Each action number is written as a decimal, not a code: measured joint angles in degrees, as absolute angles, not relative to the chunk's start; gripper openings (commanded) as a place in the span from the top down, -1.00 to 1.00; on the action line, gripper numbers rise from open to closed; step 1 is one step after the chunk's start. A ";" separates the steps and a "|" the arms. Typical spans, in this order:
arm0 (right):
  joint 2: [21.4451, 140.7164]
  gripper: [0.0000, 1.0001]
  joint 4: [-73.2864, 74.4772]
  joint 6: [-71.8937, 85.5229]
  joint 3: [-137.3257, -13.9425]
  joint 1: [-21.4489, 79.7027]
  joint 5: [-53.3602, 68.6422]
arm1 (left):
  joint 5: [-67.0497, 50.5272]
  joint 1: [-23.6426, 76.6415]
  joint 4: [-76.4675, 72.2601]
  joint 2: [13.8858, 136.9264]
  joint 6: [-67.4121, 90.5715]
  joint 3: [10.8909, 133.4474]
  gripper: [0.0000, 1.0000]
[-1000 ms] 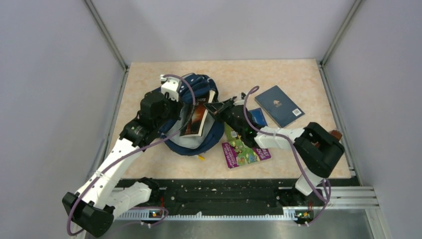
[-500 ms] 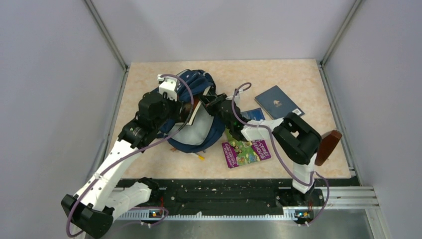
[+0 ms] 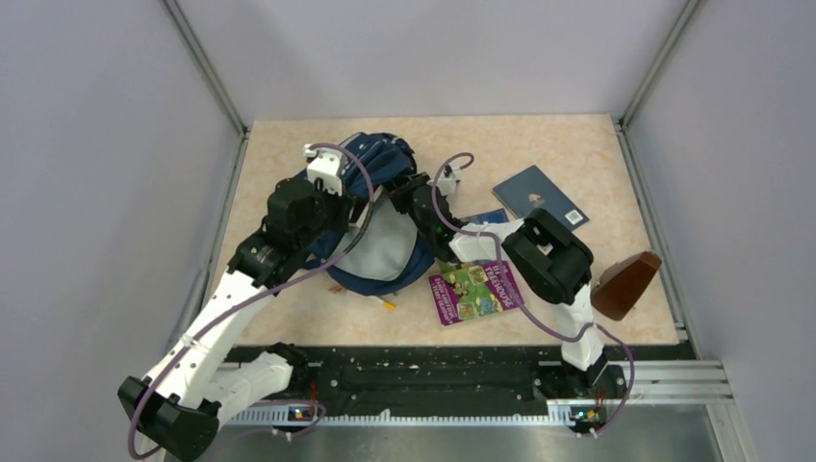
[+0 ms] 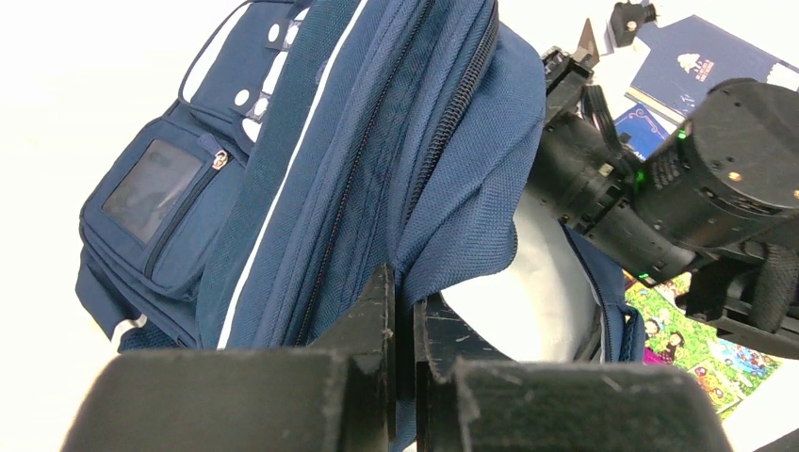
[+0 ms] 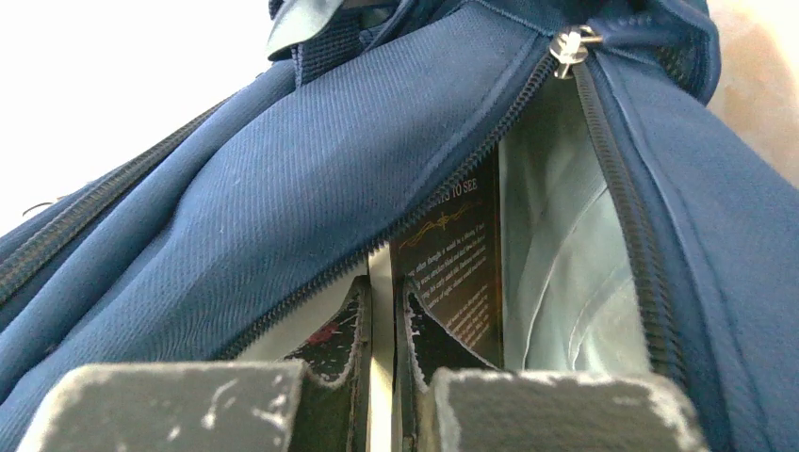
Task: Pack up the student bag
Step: Place the book in the student bag, then pick up the book from the center of the board.
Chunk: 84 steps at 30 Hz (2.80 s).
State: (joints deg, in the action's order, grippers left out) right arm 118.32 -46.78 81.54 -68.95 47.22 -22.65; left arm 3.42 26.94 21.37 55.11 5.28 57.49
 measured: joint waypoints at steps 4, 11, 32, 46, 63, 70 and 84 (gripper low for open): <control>120.22 1.00 -42.81 78.28 -72.82 47.90 -25.91 | 3.16 26.94 21.45 55.11 5.43 57.49 1.00; 122.45 0.71 -38.30 72.84 -77.34 49.25 -29.58 | 2.98 26.94 21.47 55.11 5.48 57.49 1.00; 110.61 -0.93 -46.17 46.63 -64.93 53.17 -35.77 | 3.27 26.94 21.47 55.09 5.45 57.49 1.00; 76.60 -0.97 -28.53 34.54 -47.33 53.19 -36.03 | 4.95 26.96 21.56 54.98 4.47 57.49 1.00; 59.20 -0.98 25.06 35.75 -38.24 22.87 -4.38 | 5.54 27.05 21.50 55.66 4.34 57.49 1.00; 59.55 -0.97 29.91 35.59 -32.99 20.73 2.35 | 5.54 27.05 21.50 55.81 4.34 57.49 1.00; 58.04 -0.93 31.29 39.38 -29.54 20.71 11.05 | 5.50 27.05 21.50 55.81 4.34 57.49 1.00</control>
